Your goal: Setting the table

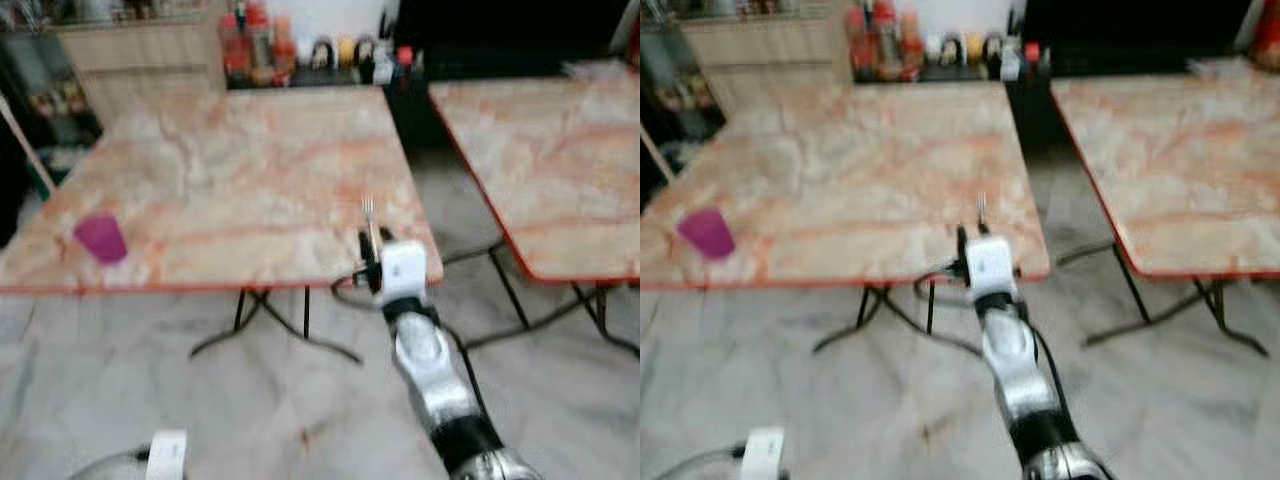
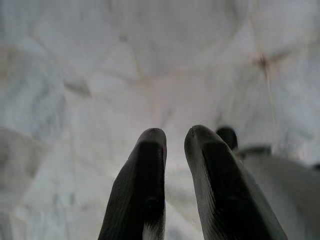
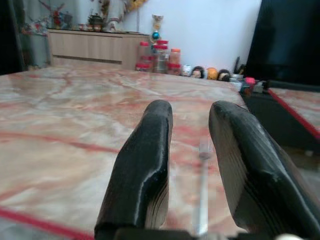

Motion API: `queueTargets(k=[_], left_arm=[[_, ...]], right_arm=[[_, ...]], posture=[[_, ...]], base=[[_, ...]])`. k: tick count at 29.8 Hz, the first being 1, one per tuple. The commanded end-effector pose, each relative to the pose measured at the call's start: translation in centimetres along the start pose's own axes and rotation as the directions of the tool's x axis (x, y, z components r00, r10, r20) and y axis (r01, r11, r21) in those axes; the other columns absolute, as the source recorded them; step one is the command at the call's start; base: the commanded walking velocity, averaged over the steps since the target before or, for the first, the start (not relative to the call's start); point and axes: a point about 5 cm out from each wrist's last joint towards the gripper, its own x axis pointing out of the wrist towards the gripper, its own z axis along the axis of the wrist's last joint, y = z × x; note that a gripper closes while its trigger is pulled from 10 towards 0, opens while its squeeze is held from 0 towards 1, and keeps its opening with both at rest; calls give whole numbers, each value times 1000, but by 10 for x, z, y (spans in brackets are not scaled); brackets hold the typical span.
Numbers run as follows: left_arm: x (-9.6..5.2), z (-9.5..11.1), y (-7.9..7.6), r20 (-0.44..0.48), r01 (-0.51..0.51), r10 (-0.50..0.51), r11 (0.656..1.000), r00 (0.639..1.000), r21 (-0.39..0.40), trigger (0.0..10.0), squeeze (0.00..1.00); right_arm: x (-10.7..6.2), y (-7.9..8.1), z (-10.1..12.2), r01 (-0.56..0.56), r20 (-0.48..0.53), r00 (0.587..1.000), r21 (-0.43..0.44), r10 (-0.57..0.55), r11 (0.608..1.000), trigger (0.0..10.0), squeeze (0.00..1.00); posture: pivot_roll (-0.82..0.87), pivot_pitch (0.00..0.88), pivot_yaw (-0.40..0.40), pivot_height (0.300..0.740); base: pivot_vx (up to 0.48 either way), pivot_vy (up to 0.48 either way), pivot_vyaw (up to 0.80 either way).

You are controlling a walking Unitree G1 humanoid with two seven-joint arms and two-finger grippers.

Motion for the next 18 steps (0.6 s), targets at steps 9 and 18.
queueTargets(k=[9, 18], left_arm=[[0, -1, -8, -4, 17, -18, 1000, 1000, -8, 10000, 0], [-1, -2, -9, -7, 21, -21, 1000, 1000, -6, 10000, 0]], right_arm=[[-2, -9, -5, 33, -34, 999, 10, -33, 999, 10000, 0], [-5, -11, -9, 32, -50, 998, 10, -31, 999, 10000, 0]], posture=[[-42, 0, 31, 740], [-44, 0, 32, 740]], base=[[467, 0, 0], [468, 0, 0]])
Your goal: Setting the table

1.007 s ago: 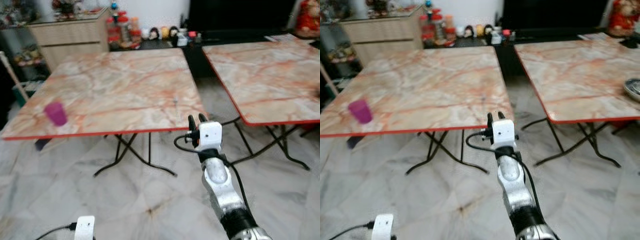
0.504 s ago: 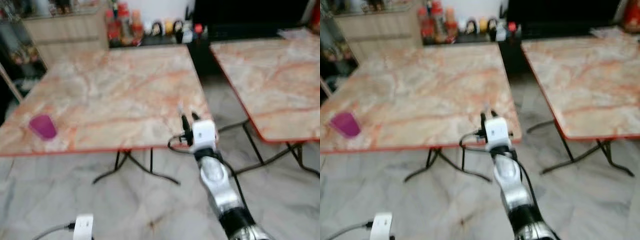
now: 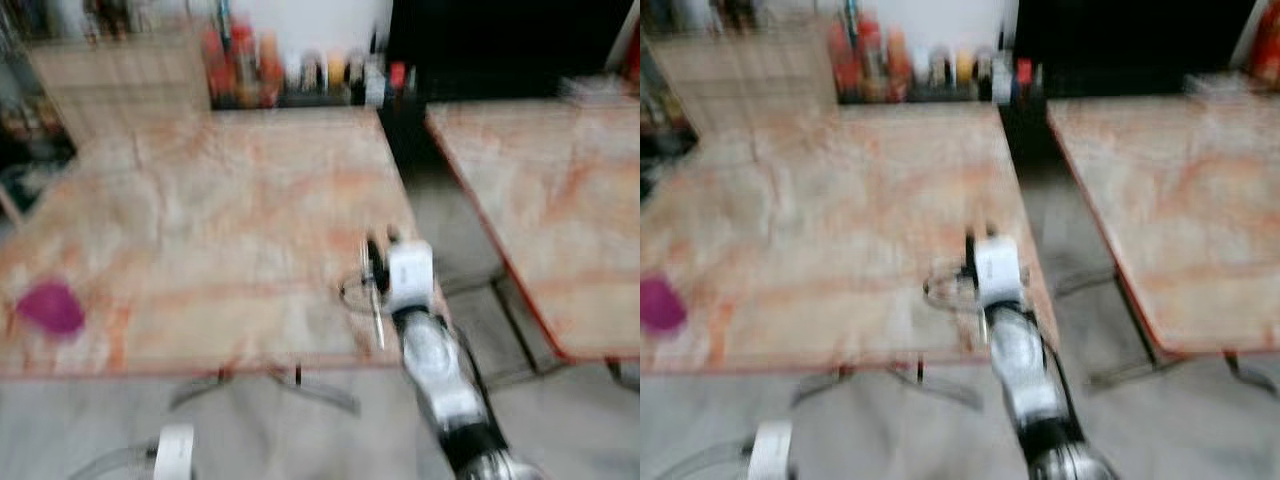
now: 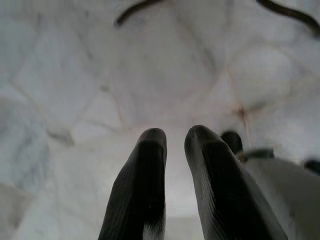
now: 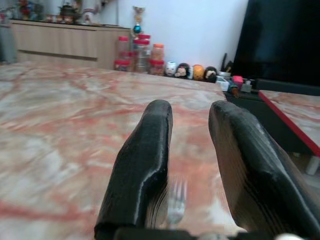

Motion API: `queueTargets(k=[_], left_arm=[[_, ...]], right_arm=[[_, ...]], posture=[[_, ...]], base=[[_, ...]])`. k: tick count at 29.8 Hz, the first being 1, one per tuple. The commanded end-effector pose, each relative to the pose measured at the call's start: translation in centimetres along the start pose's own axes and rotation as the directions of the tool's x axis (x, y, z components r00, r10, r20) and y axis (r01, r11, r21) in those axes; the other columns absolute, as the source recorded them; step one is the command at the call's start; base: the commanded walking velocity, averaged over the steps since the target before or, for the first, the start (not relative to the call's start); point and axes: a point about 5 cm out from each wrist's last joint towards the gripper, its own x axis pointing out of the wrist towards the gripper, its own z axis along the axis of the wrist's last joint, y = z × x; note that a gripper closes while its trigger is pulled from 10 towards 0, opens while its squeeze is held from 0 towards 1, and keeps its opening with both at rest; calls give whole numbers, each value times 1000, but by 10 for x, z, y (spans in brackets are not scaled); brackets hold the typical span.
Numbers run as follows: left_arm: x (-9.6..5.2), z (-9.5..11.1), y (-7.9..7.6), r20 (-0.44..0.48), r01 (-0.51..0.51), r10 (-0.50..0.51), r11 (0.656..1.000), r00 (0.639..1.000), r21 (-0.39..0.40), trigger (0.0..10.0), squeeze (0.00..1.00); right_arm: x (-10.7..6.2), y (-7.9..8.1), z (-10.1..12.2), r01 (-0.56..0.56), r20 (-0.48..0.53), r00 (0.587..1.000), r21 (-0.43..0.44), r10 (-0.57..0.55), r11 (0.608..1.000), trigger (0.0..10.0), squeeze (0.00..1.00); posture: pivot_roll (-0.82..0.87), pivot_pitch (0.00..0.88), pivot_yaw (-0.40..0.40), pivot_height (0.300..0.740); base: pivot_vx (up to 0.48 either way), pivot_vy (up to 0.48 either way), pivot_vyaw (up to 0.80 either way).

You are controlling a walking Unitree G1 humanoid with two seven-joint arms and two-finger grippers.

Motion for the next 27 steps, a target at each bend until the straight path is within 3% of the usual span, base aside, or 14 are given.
queueTargets(k=[1, 6, 7, 27], left_arm=[[0, -1, -5, -3, 8, -8, 1000, 1000, -5, 10000, 0], [0, -2, -5, -9, 10, -10, 1000, 1000, -4, 10000, 0], [-1, -2, -5, -7, 13, -13, 1000, 1000, -3, 10000, 0], [-1, -6, -5, -14, 15, -15, 1000, 1000, 0, 10000, 0]], right_arm=[[-1, -7, -2, 15, -14, 1000, -3, -15, 1000, 10000, 0], [-2, -6, -3, 9, -20, 1000, -4, -10, 1000, 10000, 0], [-2, -5, -4, 4, -27, 1000, 5, -4, 1000, 10000, 1000], [-19, -5, -12, 43, -126, 991, 14, -41, 999, 10000, 1000]], posture=[[-44, 0, 32, 740], [-43, 0, 32, 740], [-42, 0, 32, 740], [-45, 0, 30, 740]], base=[[469, 0, 0], [454, 0, 0], [0, 0, 0], [0, 0, 0]])
